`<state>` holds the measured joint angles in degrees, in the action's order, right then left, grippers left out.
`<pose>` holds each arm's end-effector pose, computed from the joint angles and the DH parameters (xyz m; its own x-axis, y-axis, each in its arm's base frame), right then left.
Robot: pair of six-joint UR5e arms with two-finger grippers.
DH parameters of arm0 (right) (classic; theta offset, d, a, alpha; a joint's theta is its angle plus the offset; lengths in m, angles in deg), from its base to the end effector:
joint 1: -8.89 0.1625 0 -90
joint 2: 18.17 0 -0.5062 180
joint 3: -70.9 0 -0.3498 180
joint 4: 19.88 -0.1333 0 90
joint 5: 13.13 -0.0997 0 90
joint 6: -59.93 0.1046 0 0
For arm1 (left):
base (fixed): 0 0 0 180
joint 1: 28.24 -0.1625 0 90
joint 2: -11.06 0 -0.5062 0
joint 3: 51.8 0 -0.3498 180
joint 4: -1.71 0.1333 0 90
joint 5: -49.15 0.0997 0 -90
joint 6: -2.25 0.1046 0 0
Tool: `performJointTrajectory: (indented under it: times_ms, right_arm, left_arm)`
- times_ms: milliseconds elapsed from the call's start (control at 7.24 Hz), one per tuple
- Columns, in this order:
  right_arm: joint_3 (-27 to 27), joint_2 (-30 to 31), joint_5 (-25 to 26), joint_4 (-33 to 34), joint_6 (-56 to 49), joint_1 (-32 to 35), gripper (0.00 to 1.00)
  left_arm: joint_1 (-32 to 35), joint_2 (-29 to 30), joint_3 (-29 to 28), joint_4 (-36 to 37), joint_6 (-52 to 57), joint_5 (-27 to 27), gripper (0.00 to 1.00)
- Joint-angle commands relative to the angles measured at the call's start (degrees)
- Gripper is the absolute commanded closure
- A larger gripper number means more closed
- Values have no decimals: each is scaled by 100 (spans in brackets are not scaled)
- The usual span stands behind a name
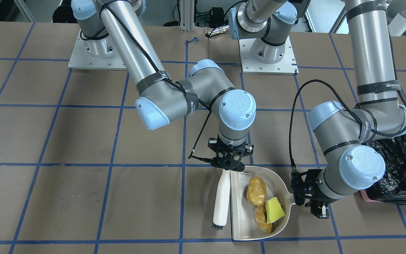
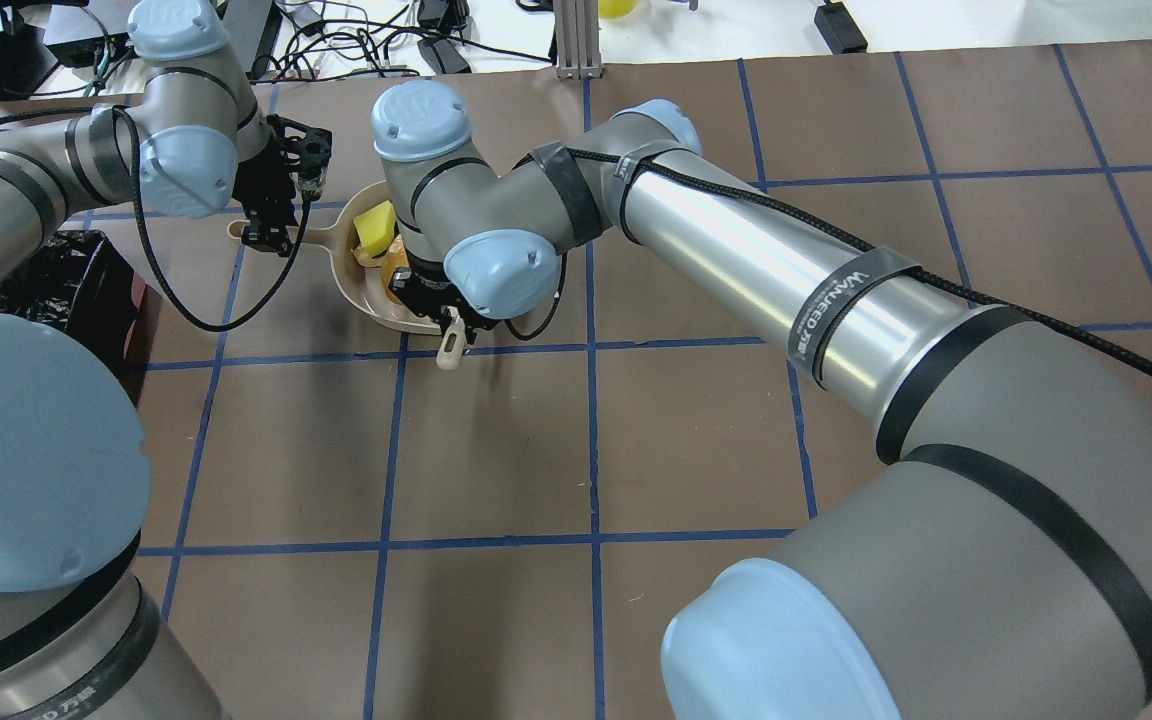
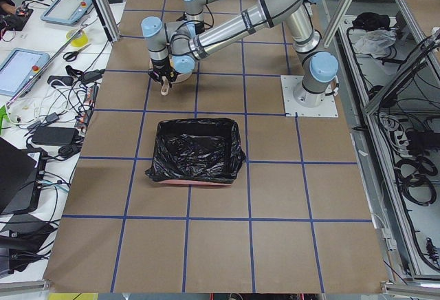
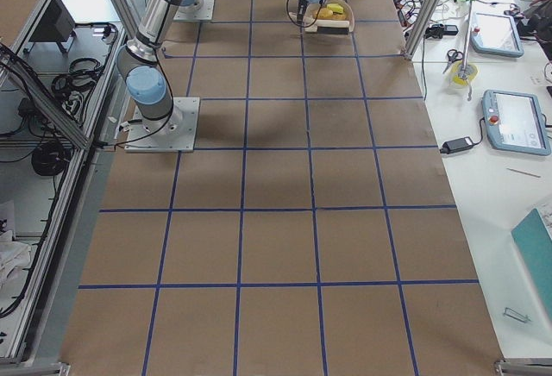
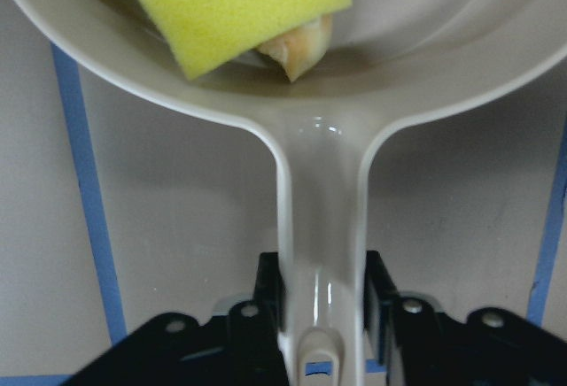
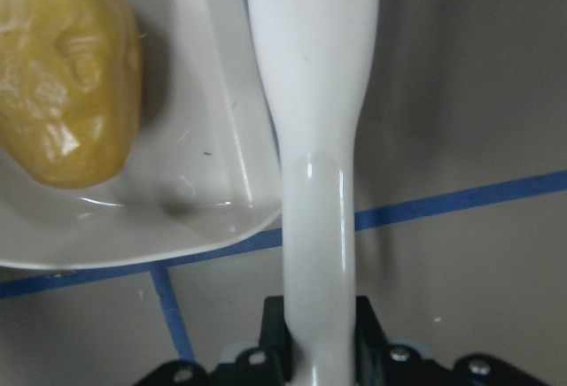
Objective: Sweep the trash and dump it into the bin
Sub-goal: 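Sweep the yellow potato into the dustpan with the right gripper's brush, then lift the dustpan toward the trash bag with left gripper while right returns brush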
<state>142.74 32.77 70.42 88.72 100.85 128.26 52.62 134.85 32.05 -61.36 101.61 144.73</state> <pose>0.4899 -0.5748 0.3229 -0.9770 0.2051 -0.0585 0.1984 0.9746 0.1038 -0.0120 -0.7006 0.3156 0.0031 0.9996 0.0280 0.9956 -0.0057 0.0939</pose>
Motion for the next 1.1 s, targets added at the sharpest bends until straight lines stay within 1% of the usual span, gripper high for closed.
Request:
performJointTrajectory:
  times_ms: [0, 138, 276, 552, 690, 829, 967]
  right_arm:
    - [266, 632, 179, -760, -829, -763, 100]
    - [660, 984, 249, -761, -1492, -1071, 100]
    - [1003, 1326, 450, -726, -2038, -1518, 100]
    - [1287, 1663, 531, -761, -3190, -2424, 100]
    - [1393, 1716, 609, -770, -3813, -2811, 100]
    - [1463, 1760, 610, -770, -4089, -3232, 100]
    - [1612, 1830, 610, -779, -4692, -3576, 100]
  left_arm:
    - [-44, -22, 25, -4, -14, -380, 100]
    - [-175, -65, 25, -56, -31, -774, 100]
    - [-368, -153, -27, -465, -49, -1378, 100]
    - [-763, -494, -150, -1588, -49, -2923, 100]
    - [-983, -783, -385, -2325, 47, -2974, 100]
    - [-1342, -952, -910, -3490, 370, -2966, 100]
    - [-1798, -997, -1385, -4267, 617, -2871, 100]
